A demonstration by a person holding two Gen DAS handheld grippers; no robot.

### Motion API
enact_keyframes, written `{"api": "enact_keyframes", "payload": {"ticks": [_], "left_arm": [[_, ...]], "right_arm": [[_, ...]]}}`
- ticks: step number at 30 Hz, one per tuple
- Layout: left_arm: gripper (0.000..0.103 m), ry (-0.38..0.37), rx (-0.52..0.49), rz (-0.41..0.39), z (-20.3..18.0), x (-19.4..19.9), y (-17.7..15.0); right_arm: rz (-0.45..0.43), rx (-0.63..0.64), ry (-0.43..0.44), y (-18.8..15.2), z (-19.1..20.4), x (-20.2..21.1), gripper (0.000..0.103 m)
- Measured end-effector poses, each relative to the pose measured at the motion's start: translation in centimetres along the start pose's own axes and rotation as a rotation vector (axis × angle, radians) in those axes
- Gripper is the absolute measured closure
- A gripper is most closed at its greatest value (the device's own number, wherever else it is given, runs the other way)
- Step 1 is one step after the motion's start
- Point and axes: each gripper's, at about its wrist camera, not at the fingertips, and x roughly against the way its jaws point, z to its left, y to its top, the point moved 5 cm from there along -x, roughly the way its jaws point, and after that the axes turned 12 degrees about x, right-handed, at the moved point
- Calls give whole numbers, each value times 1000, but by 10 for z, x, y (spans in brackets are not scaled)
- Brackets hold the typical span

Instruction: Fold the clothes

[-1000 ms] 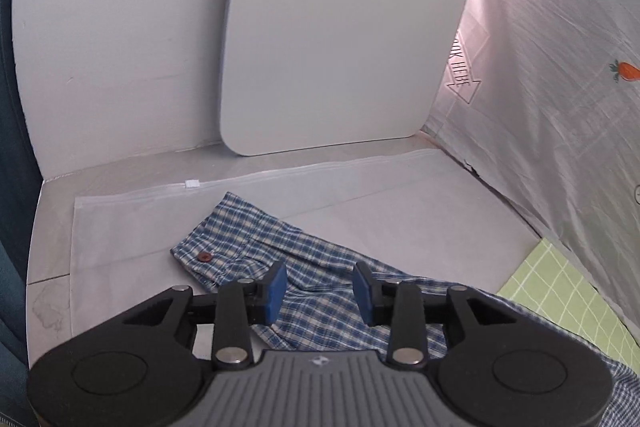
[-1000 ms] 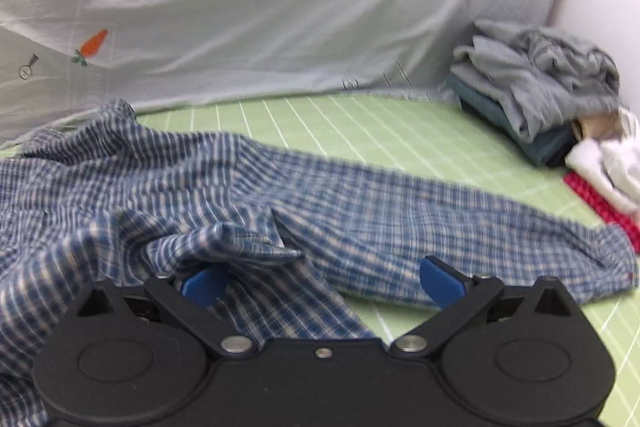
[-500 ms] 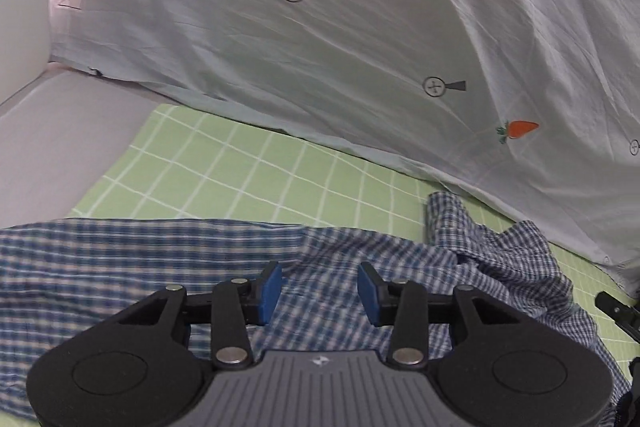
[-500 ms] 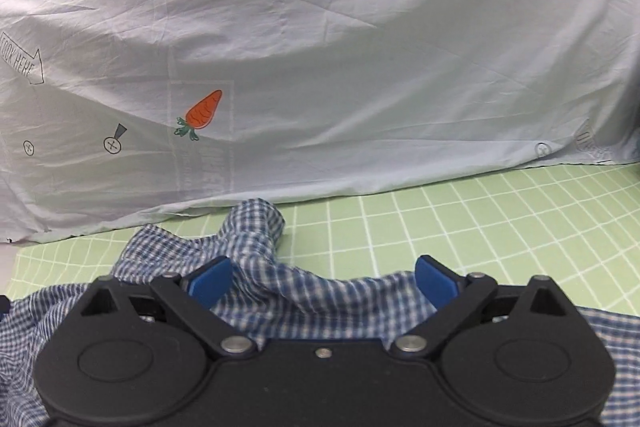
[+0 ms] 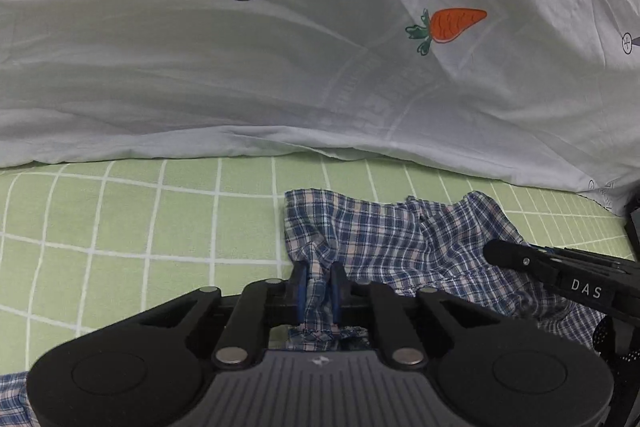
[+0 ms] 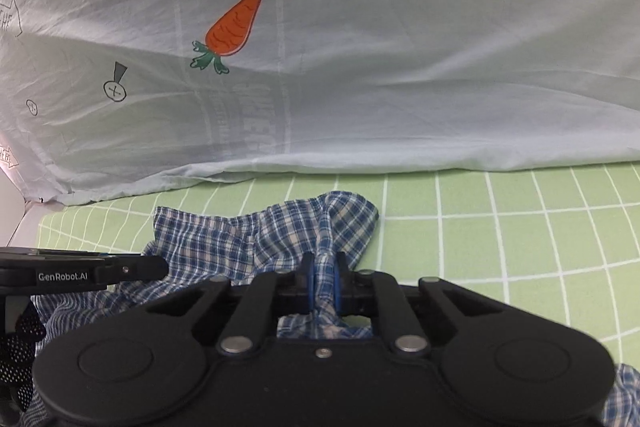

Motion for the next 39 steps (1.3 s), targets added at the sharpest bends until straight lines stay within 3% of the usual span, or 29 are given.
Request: {"api": "enact_keyframes", "payload": {"ticks": [4,8,12,15,17,18,19,20,23,27,35,39], "left_arm": [[96,-4,-16,4,-5,-25,16],[96,40,-42,-53,-14,-45,38],[95,87,-68,-117,-23,-64,60],[84,130,-64,-113,-22,-64,61],[75,133,-71,-123,-22,-51,59],[67,116,-69,-125,-22,-41,57],[61,94,-56,-130,-20,-28,55],[53,71,-39,-135,-17,-13,52],[45,39,-10,-179,-2,43,34],[40,121,32,-158,33,107,-26],[40,331,123,-45,100,218,-168],[40,419,180,8,130,269,-237]], "right_arm": [[-48,30,-8,28,-18,-17,95],[-92,94,-59,59,-28,-36,96],[-83,139,-97,69,-30,-53,96],[-72,181,-116,68,-28,-57,94],[-76,187,-121,67,-30,-44,74],[-100,180,-152,65,-33,-29,39],[-123,173,-184,62,-36,-15,19],[-146,166,-214,60,-39,0,15],[-188,136,-244,40,-51,56,15],[-214,82,-382,-9,-53,137,2],[-10,-77,-370,-184,-35,239,2],[54,-106,-351,-245,-21,272,2]]}}
